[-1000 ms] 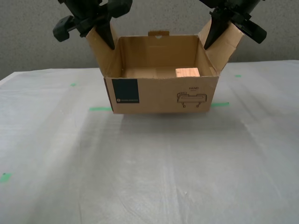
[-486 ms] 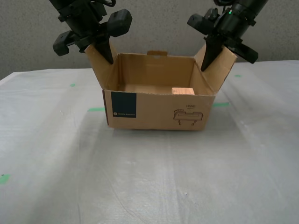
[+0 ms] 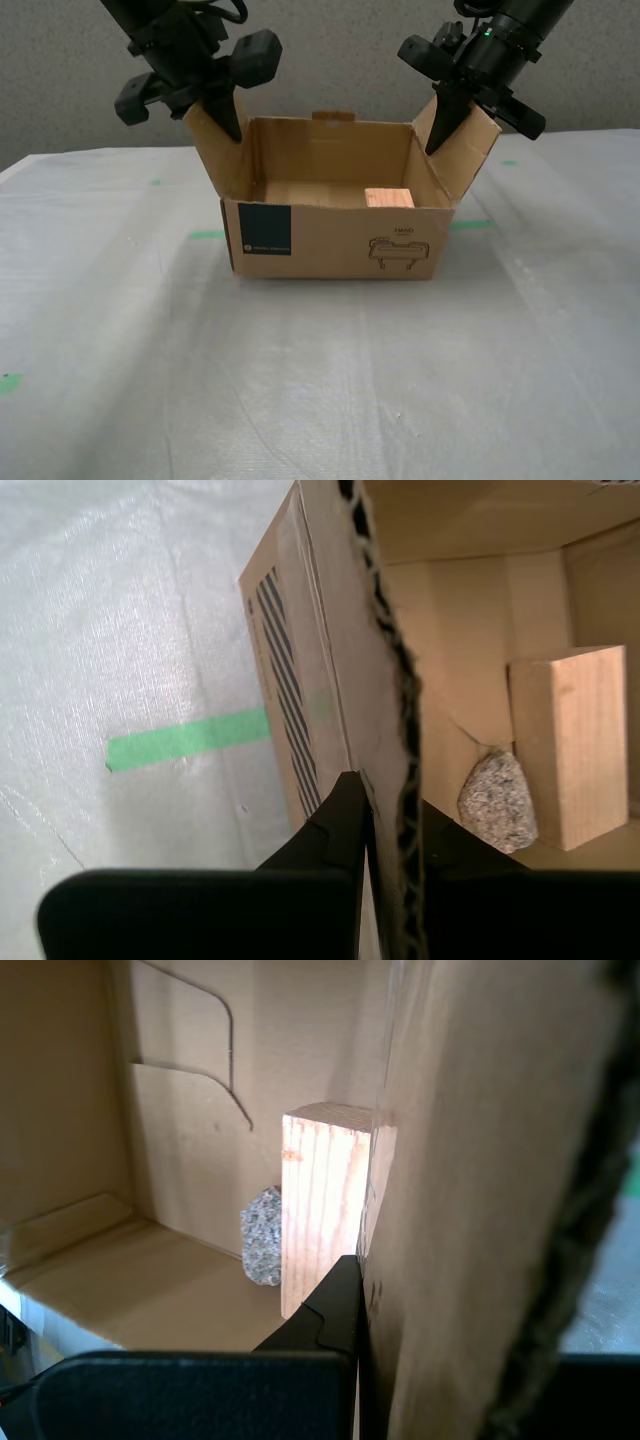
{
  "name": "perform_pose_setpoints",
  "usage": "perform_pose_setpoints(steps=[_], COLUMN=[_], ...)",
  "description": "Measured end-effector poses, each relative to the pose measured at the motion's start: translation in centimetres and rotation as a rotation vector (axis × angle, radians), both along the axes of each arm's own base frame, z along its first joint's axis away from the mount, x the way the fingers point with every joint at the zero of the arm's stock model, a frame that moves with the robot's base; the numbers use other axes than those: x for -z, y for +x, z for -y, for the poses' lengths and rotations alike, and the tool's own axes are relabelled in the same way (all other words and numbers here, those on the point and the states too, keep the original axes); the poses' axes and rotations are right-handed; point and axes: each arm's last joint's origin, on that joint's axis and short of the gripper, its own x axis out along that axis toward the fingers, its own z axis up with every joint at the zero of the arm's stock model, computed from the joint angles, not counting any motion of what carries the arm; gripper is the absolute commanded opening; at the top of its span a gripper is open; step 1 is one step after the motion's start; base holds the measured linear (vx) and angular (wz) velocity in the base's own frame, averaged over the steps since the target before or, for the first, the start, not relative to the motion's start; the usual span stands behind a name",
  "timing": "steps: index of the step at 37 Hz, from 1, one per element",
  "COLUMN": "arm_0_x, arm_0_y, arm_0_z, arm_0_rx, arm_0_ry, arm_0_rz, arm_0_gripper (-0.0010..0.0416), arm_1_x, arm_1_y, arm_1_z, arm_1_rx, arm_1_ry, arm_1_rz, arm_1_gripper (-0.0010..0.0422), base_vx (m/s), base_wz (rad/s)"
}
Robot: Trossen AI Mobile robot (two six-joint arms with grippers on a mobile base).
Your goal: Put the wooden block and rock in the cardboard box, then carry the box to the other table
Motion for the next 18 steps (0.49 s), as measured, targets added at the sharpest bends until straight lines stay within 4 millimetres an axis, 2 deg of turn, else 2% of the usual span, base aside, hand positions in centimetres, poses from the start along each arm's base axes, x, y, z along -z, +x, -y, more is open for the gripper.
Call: perform_pose_setpoints(steps=[6, 18], arm_0_x=[0.2, 0.1], arm_0_y=[0.0, 0.0], arm_0_z=[0.0, 0.0], arm_0_rx=[0.000, -0.025], arm_0_ry=[-0.004, -0.003], arm_0_rz=[-0.012, 0.008], arm_0_gripper=[-0.0001, 0.0000], arm_1_x=[1.8, 1.8], arm_1_y=[0.7, 0.8], arm_1_z=[0.3, 0.3], arm_1_rx=[0.009, 0.002], arm_1_ry=[0.009, 0.017], arm_1_rz=[-0.053, -0.039], arm_1_gripper=[0.0000, 0.0000], base_vx=[0.000, 0.000], base_wz=[0.000, 0.000])
